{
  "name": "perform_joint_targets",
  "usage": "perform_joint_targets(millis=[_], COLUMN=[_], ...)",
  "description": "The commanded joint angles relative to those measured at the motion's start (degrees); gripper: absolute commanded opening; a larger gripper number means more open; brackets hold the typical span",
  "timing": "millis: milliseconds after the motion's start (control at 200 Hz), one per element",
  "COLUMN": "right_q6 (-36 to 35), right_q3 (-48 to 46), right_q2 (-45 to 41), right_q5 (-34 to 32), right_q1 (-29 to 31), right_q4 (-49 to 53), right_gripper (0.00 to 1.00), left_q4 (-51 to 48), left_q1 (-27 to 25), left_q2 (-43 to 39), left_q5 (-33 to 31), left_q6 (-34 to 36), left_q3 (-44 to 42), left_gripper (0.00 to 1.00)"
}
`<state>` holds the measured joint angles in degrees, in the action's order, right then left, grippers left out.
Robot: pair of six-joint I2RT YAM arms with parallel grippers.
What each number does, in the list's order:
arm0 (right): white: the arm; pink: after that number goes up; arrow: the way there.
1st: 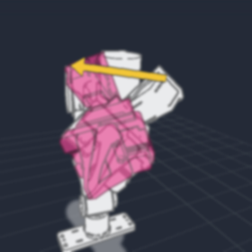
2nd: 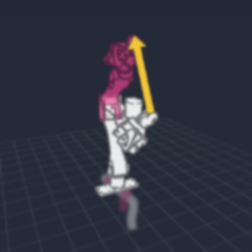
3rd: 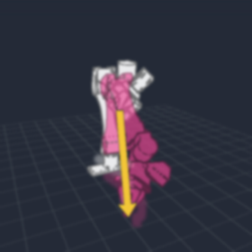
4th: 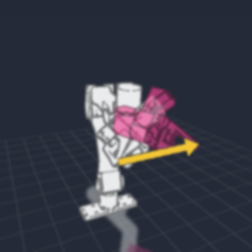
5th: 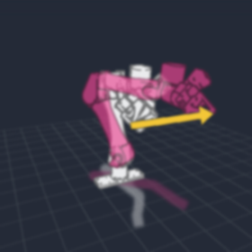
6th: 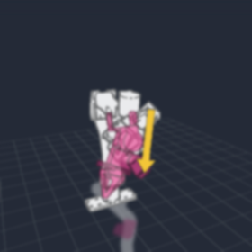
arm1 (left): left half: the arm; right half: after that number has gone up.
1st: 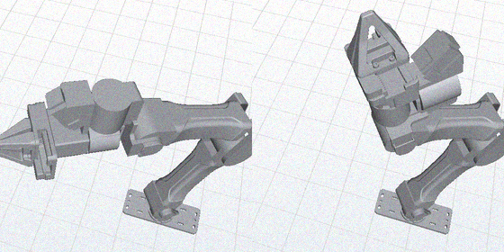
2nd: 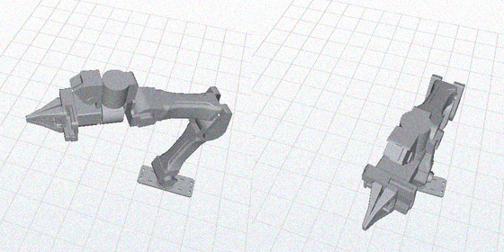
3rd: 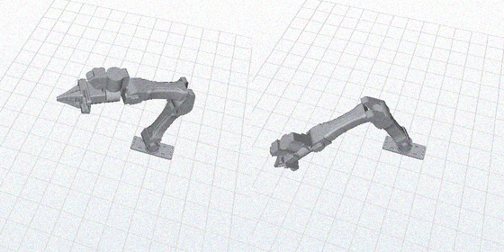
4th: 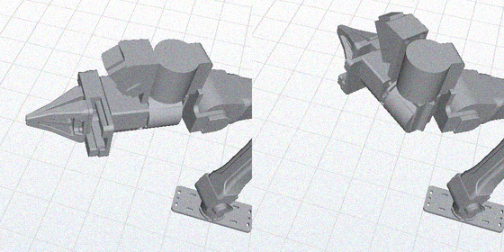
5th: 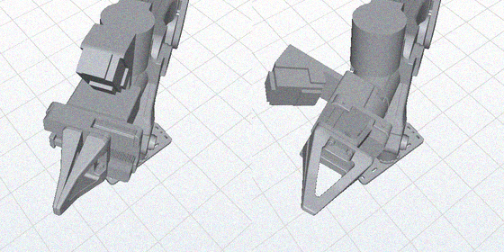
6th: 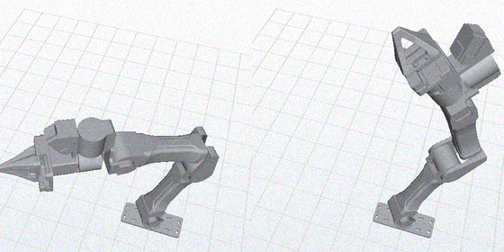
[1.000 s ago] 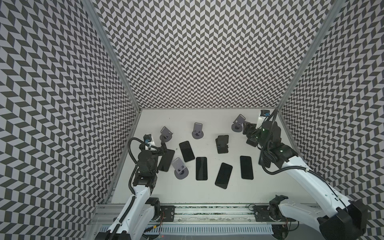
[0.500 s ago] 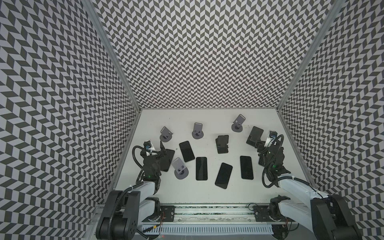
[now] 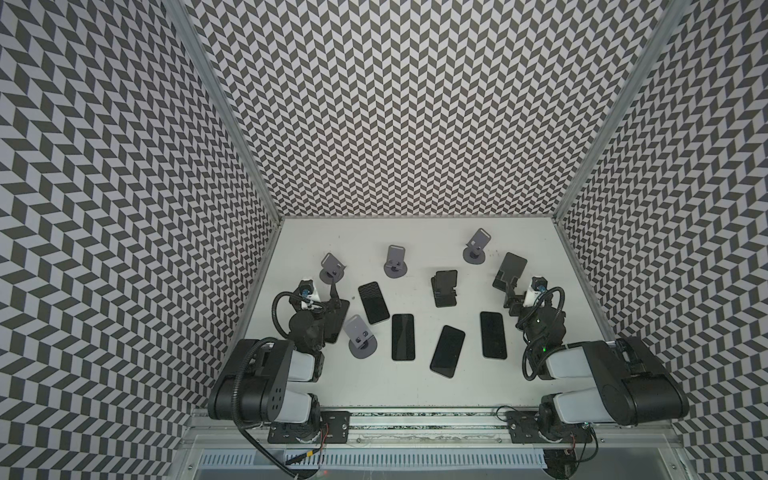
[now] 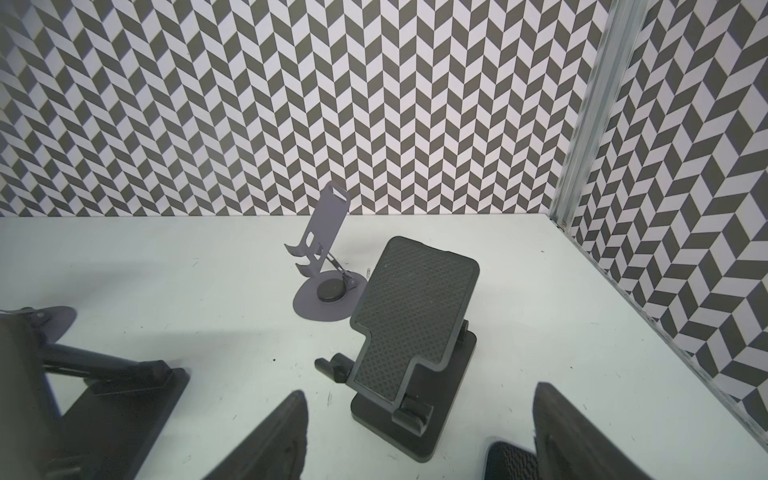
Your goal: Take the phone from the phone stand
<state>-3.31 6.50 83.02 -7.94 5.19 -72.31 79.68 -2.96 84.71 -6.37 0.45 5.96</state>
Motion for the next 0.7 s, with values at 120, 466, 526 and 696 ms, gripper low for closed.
perform_joint_targets(millis=[120,466,526,696], right_q6=[5.3,6.7,6.6,6.6], right_q3=[-2.6,2.6,2.0,2.0], right_q2=[7.3,5.5,6.4,6.4], right_q5=[1.6,-5.7,-6.1,-6.5], right_q1=[-3.8,-3.0,-2.9,-2.7], right_q4=[-22.3,-9.4,-11.9,-12.0], right_gripper=[0.85,1.0,1.0,1.0], left_q4=[10.8,-5.1,-5.0,-5.3], left_q1=[0.4,0.2,0.2,0.2], left_q2=[4.5,4.4,4.4,4.6], left_q5=[-0.8,-9.9,-9.9,-9.6], left_q6=[0.3,-3.2,-3.2,-3.2], left_q3=[-1.2,7.2,7.1,7.3], left_gripper=[1.0,1.0,1.0,1.0])
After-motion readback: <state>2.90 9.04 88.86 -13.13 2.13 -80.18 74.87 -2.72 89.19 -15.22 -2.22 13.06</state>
